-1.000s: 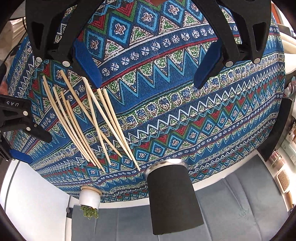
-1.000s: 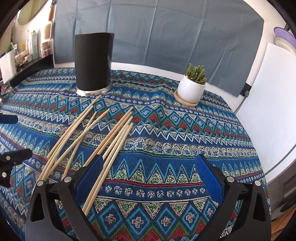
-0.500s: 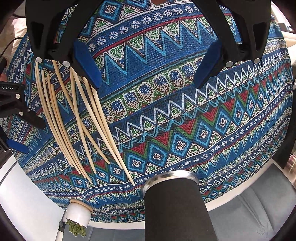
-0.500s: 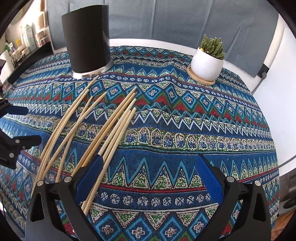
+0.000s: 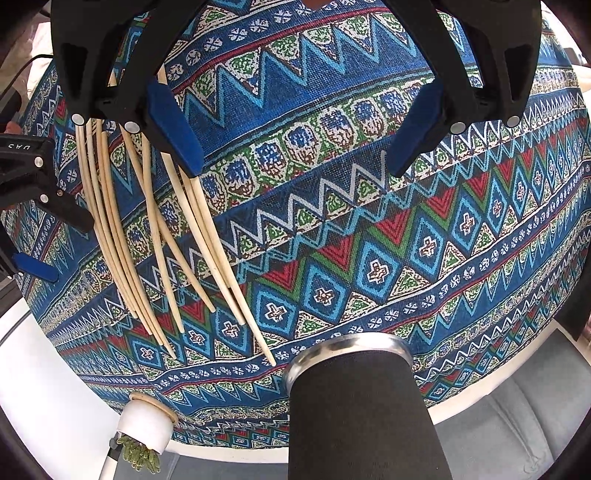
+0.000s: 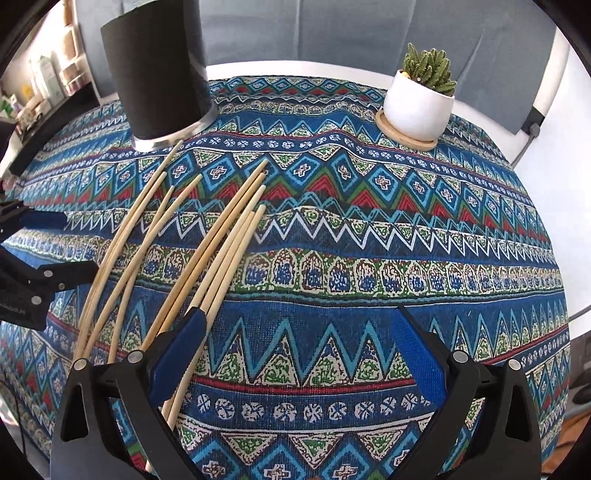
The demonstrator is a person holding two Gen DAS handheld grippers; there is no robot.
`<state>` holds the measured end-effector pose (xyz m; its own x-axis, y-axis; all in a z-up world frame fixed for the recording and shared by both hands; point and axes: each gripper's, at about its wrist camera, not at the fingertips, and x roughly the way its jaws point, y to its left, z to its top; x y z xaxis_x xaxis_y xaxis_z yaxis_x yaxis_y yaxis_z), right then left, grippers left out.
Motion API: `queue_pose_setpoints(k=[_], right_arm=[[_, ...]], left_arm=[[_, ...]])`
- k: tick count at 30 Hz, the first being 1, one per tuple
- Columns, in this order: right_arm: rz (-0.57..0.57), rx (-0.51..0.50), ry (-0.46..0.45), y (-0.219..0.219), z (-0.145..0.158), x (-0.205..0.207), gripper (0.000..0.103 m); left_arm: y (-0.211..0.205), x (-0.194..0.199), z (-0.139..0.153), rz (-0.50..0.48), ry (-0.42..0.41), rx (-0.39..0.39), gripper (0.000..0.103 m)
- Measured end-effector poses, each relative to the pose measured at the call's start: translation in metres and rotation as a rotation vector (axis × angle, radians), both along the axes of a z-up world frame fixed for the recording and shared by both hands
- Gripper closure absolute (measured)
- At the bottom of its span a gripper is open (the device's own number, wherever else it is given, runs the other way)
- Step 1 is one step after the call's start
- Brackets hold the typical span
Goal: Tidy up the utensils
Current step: 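Lower the left tool toward the wooden sticks while the right tool also approaches them, then close the left tool on one wooden stick while the right tool grasps another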
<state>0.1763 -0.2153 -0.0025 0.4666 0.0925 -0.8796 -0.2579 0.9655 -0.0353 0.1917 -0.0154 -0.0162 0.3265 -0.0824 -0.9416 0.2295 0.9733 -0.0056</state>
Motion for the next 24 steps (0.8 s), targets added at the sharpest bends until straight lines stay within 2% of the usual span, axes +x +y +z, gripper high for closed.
queue_pose_setpoints(k=[7,12,18,20,24], right_arm=[[-0.028,0.016,0.020,-0.009,-0.001,0.001,0.008],[-0.001,0.028,0.040,-0.001,-0.002,0.000,0.008],[-0.001,0.055,0.102,0.001,-0.004,0.007,0.008],[-0.023,0.026,0.111,-0.003,-0.004,0.009,0.008],[-0.028,0.035,0.115,-0.007,-0.003,0.009,0.007]], left_arm=[[0.001,0.003,0.012,-0.007,-0.023,-0.029,0.006],[0.002,0.007,0.001,-0.005,0.013,-0.025,0.006],[-0.008,0.011,-0.003,-0.012,-0.012,0.016,0.005],[-0.010,0.012,-0.003,-0.009,-0.022,0.011,0.005],[-0.010,0.010,-0.003,-0.033,-0.066,0.003,0.004]])
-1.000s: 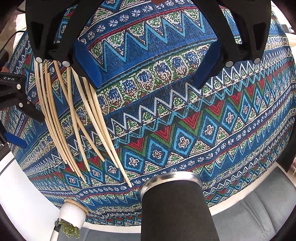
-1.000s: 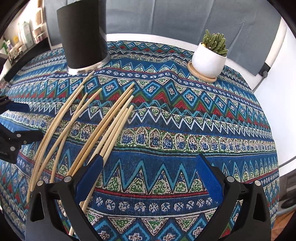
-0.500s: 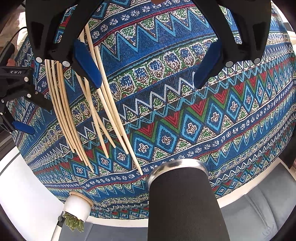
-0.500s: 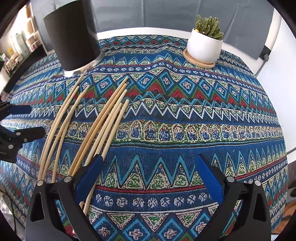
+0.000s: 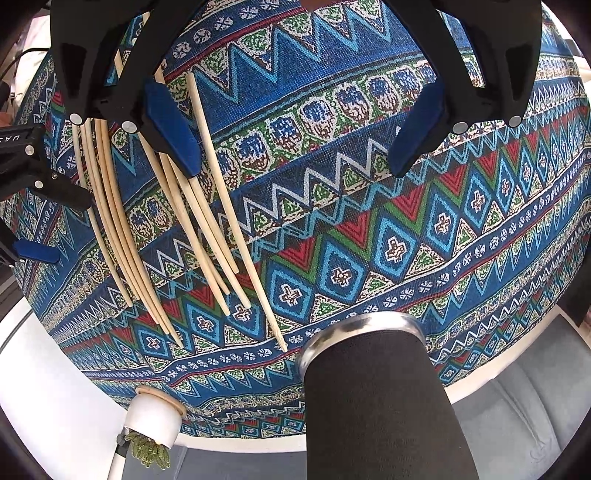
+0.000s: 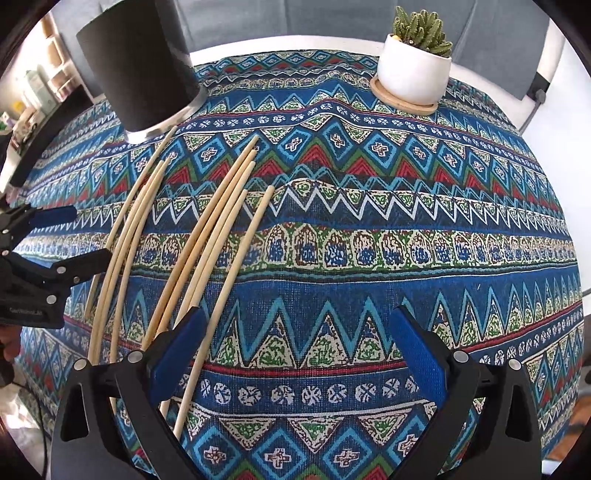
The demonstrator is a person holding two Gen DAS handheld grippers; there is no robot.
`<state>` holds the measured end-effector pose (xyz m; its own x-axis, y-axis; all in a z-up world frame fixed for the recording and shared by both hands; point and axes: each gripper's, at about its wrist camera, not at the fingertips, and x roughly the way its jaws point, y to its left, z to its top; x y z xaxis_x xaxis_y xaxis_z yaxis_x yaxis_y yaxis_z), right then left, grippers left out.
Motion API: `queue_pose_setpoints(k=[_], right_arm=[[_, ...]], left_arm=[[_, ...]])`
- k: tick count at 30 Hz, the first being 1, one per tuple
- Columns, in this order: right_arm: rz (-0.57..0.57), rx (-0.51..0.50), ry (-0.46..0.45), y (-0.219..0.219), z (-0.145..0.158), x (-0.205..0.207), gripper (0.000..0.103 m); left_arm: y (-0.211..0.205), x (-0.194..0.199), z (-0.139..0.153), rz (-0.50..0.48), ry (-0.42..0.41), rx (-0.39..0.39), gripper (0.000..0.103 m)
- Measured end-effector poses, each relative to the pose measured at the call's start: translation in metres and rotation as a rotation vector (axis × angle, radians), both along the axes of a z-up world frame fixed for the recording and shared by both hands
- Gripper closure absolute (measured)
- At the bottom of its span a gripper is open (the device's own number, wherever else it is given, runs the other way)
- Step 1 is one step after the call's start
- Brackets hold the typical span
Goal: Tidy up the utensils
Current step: 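Close the left tool on one wooden stick while the right tool grasps another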
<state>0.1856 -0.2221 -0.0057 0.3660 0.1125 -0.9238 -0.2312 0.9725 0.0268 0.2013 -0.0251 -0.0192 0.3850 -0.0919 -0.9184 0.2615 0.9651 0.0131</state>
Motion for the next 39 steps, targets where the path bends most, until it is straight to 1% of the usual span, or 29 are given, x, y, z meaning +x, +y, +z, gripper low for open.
queue_pose_setpoints(k=[3,6,9,12,15,20,22,23,24,25,26,27,28,29,30,32,36,39], right_arm=[[0.014,-0.028,-0.010,0.009,-0.001,-0.001,0.008],[-0.005,-0.014,-0.015,0.011,-0.001,-0.003,0.007],[0.014,-0.003,-0.049,0.010,-0.002,-0.006,0.007],[0.027,-0.003,-0.041,0.010,-0.002,-0.003,0.006],[0.024,-0.004,-0.037,0.010,-0.001,-0.002,0.006],[0.054,0.005,-0.076,0.007,-0.002,-0.006,0.008],[0.043,0.006,-0.109,0.004,-0.003,-0.014,0.009],[0.044,0.009,-0.115,0.003,-0.002,-0.016,0.015],[0.049,0.013,-0.122,0.002,0.000,-0.018,0.033],[0.052,0.018,-0.133,0.001,0.003,-0.021,0.045],[0.061,0.021,-0.139,-0.001,0.006,-0.023,0.061],[0.078,0.023,-0.133,-0.003,0.008,-0.023,0.072],[0.095,0.023,-0.135,-0.006,0.009,-0.024,0.077],[0.111,0.021,-0.136,-0.009,0.009,-0.023,0.083],[0.120,0.024,-0.134,-0.013,0.010,-0.022,0.090],[0.127,0.024,-0.133,-0.018,0.010,-0.021,0.094],[0.152,-0.005,-0.158,-0.017,0.010,-0.026,0.097],[0.152,-0.028,-0.164,-0.016,0.011,-0.032,0.098]], left_arm=[[0.002,-0.002,0.000,-0.023,-0.018,-0.005,0.004],[0.004,-0.001,0.000,-0.052,-0.018,-0.005,0.004],[0.006,0.002,0.001,-0.080,0.001,-0.001,0.004],[0.005,0.007,0.001,-0.116,0.027,0.005,0.004],[0.006,0.007,0.001,-0.116,0.032,0.006,0.004],[0.003,0.007,0.000,-0.129,0.016,0.008,0.005],[0.006,0.006,0.002,-0.137,0.022,0.008,0.008],[0.009,0.004,0.003,-0.136,0.020,0.007,0.014],[0.014,0.001,0.006,-0.137,0.016,0.005,0.024],[0.017,0.000,0.009,-0.141,0.016,0.004,0.031],[0.020,-0.001,0.011,-0.149,0.022,0.004,0.046],[0.024,-0.001,0.013,-0.157,0.029,0.005,0.060],[0.029,0.000,0.015,-0.153,0.031,0.004,0.068],[0.035,0.000,0.015,-0.143,0.034,-0.001,0.085],[0.041,0.001,0.016,-0.135,0.039,-0.011,0.095],[0.050,0.000,0.016,-0.123,0.038,-0.037,0.098],[0.052,-0.013,0.016,-0.127,-0.009,-0.020,0.098],[0.057,-0.020,0.017,-0.116,0.006,-0.036,0.099]])
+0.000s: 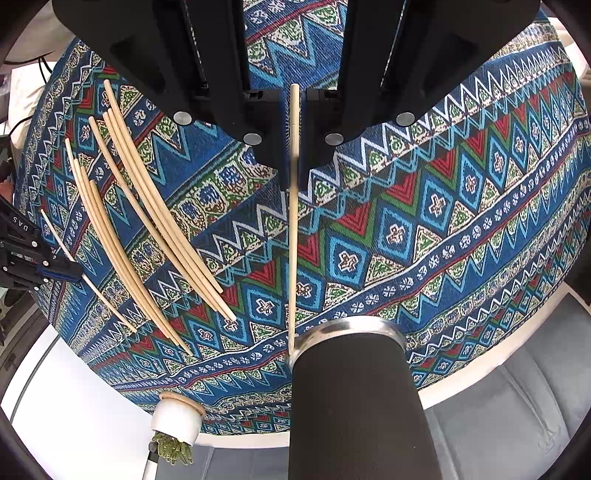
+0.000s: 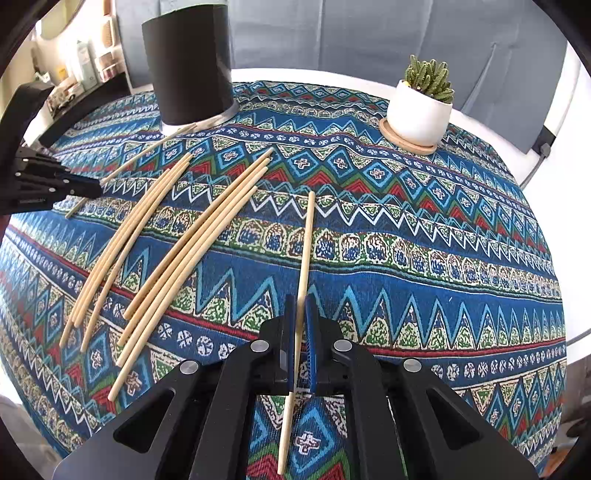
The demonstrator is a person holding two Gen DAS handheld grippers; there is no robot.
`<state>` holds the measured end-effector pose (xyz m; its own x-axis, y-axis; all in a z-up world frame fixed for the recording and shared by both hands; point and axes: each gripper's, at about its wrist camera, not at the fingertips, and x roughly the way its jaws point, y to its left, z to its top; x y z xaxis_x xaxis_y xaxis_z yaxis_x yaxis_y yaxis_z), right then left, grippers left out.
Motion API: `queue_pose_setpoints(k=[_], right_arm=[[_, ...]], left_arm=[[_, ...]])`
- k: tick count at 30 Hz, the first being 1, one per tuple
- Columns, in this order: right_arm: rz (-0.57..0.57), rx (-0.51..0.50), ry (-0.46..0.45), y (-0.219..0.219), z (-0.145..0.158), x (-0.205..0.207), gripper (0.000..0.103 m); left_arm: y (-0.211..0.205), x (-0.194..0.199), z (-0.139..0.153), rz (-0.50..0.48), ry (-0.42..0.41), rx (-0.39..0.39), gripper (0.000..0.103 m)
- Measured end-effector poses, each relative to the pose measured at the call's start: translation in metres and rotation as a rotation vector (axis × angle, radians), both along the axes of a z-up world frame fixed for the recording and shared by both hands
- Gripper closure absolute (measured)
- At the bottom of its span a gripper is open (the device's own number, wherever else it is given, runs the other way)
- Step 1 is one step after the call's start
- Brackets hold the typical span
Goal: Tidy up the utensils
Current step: 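Close the left tool on one wooden stick while the right tool grasps another, then lift the left tool's stick over the black cup while the right tool carries its stick there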
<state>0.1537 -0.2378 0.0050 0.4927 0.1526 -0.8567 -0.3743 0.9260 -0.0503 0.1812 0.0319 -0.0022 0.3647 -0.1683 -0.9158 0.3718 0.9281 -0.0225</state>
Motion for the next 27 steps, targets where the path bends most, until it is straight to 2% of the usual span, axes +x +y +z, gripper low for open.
queue_pose_setpoints(k=[6,11,17,27], right_arm=[[0.033,-0.082,-0.040,0.005,0.007,-0.023,0.099],[0.068,-0.133,-0.126,0.010,0.023,-0.048,0.099],[0.118,-0.150,-0.225,0.020,0.039,-0.078,0.099],[0.184,-0.212,-0.448,0.052,0.076,-0.109,0.099]], left_arm=[[0.020,-0.024,0.001,0.040,-0.008,-0.041,0.099],[0.035,-0.049,0.002,0.075,-0.012,-0.090,0.099],[0.056,-0.082,0.010,0.132,-0.043,-0.128,0.098],[0.080,-0.119,0.056,0.173,-0.179,-0.145,0.098]])
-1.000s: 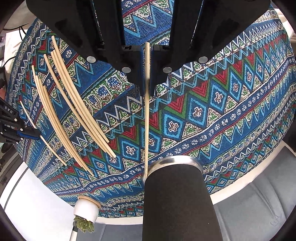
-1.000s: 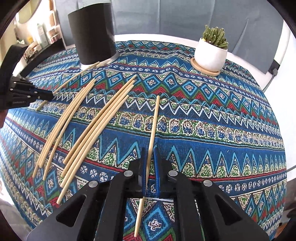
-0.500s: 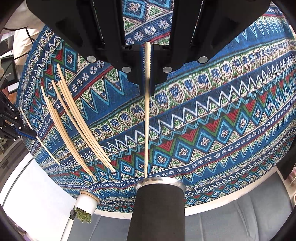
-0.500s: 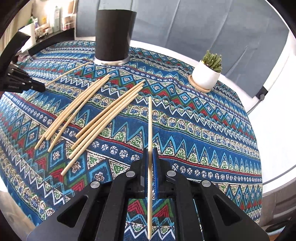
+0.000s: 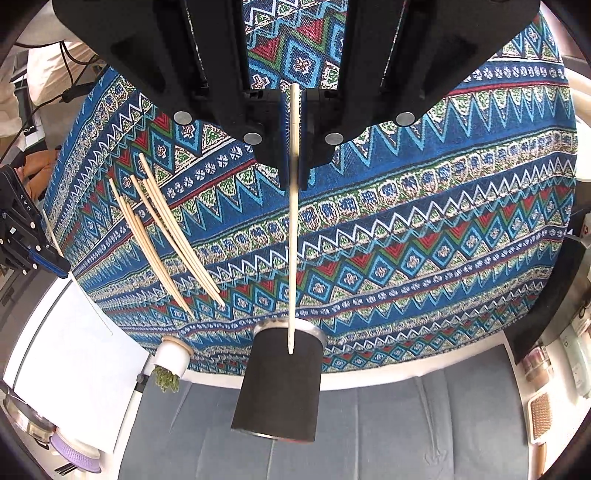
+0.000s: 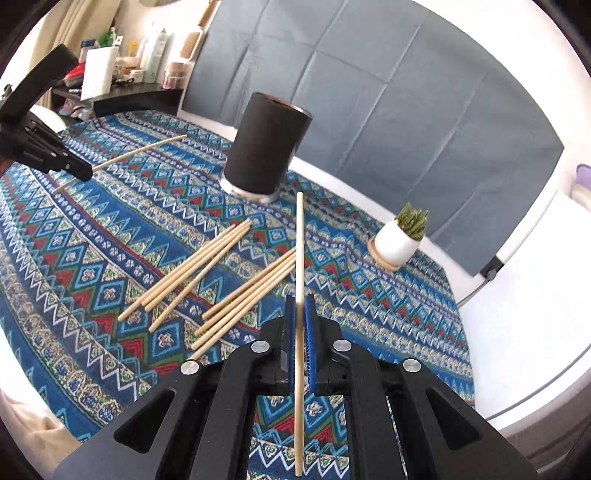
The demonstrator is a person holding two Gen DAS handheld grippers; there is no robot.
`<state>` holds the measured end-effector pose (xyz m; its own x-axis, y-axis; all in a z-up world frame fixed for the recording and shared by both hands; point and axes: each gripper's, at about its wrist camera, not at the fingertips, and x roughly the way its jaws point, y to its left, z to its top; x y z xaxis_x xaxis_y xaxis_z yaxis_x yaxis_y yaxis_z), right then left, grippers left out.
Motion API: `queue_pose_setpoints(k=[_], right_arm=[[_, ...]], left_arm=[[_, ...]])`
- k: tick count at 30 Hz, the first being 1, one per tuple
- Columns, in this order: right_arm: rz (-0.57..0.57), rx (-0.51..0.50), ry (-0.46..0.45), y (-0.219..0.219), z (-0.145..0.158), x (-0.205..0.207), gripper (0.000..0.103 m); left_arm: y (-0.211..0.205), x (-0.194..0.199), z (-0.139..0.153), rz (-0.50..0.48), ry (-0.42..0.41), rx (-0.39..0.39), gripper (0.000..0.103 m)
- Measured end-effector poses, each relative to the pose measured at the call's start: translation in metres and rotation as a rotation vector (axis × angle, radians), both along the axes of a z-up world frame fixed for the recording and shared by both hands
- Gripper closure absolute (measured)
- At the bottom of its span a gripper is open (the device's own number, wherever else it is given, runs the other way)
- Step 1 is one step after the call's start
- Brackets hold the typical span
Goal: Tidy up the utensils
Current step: 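Lift the left tool's stick over the black cup while the right tool carries its stick there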
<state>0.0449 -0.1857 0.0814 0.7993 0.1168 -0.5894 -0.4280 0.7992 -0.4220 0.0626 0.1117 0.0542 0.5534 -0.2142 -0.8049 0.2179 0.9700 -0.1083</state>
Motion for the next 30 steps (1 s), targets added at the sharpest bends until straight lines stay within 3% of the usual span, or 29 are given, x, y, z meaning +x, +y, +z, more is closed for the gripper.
queue_pose_setpoints(k=[6,13,20,30], right_arm=[[0.057,0.008,-0.127,0.021,0.036,0.002,0.099],[0.101,0.084,-0.220,0.041,0.071,0.027,0.099],[0.115,0.169,-0.274,0.052,0.099,0.065,0.098],[0.081,0.241,-0.331,0.069,0.111,0.120,0.098]], left_arm=[[0.006,0.005,0.049,0.013,-0.118,-0.034,0.098],[0.005,0.025,0.097,0.004,-0.231,-0.086,0.098],[-0.002,0.057,0.115,0.013,-0.280,-0.049,0.098],[-0.014,0.104,0.129,-0.037,-0.334,-0.095,0.098]])
